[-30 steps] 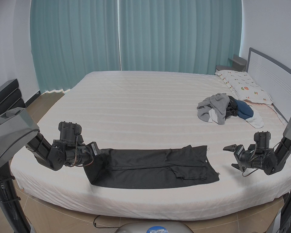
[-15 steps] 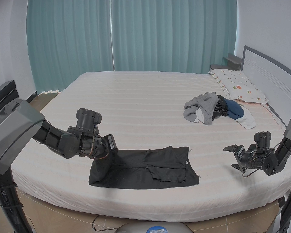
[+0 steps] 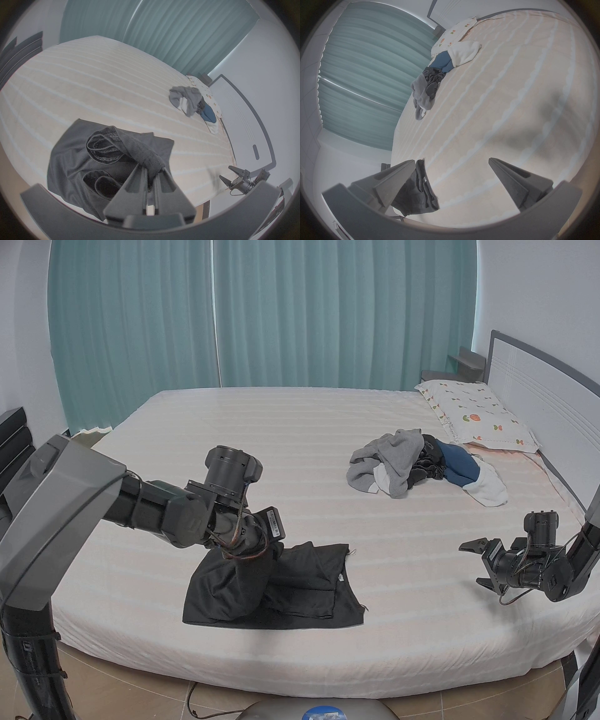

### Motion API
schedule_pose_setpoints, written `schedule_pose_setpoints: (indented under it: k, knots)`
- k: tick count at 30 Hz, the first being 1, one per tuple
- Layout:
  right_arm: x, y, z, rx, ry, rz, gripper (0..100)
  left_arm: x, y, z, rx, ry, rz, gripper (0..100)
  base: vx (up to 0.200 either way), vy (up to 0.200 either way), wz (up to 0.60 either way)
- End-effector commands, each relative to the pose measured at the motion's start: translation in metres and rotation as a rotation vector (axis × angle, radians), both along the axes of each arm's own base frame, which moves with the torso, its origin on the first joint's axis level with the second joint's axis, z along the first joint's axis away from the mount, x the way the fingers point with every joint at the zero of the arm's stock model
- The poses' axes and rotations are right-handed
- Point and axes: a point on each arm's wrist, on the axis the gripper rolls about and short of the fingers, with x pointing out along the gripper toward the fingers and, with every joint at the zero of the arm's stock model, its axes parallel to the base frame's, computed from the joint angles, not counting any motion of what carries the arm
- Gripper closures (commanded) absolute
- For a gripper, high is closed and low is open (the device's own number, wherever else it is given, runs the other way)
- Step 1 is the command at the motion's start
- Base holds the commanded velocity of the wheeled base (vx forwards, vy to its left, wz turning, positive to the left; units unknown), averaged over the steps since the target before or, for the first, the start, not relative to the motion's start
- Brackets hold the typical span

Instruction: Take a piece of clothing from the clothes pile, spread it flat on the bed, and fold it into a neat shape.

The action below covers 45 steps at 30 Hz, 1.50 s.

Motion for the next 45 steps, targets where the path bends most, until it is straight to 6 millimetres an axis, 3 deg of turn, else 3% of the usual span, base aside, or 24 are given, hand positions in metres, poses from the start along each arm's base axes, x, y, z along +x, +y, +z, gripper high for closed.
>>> schedule_pose_setpoints:
  k: [1,9,15,16,25,31,39,42,43,45]
  knots:
    - [0.0,0.0,0.0,0.0,0.001,0.001,0,0.002,-0.018,-0.014,0.015,0.013,-0.023,100,0.0,-0.2,0.0]
    - [0.0,0.0,-0.001,0.0,0.002,0.001,0,0.014,-0.038,-0.027,0.039,-0.018,0.028,100,0.0,-0.025,0.0]
    - [0.0,0.0,-0.001,0.001,0.004,0.001,0,0.01,-0.048,-0.027,0.02,-0.013,0.023,100,0.0,0.0,0.0]
    - [0.0,0.001,-0.001,0.001,0.004,0.003,0,0.009,-0.049,-0.027,0.018,-0.012,0.024,0,0.0,0.0,0.0]
    - [-0.001,0.001,-0.001,0.001,0.006,0.003,0,0.007,-0.047,-0.022,0.003,-0.01,0.038,0,0.0,0.0,0.0]
    - [-0.001,0.001,-0.001,0.001,0.006,0.003,0,-0.002,-0.035,0.006,-0.058,-0.03,0.08,0,0.0,0.0,0.0]
    - [-0.002,0.009,0.004,-0.006,-0.01,0.025,0,-0.009,0.012,0.0,-0.071,0.028,0.186,0,0.0,0.0,0.0]
    - [-0.003,0.027,0.007,-0.013,-0.014,0.08,0,-0.009,0.041,-0.013,-0.162,0.089,0.251,0,0.0,0.067,0.0]
    - [-0.003,0.027,0.007,-0.013,-0.014,0.08,0,-0.009,0.041,-0.013,-0.162,0.089,0.251,0,0.0,0.2,0.0]
    - [-0.003,0.047,0.007,-0.043,-0.014,0.111,0,-0.015,0.06,-0.026,-0.202,0.132,0.273,0,0.0,0.2,0.0]
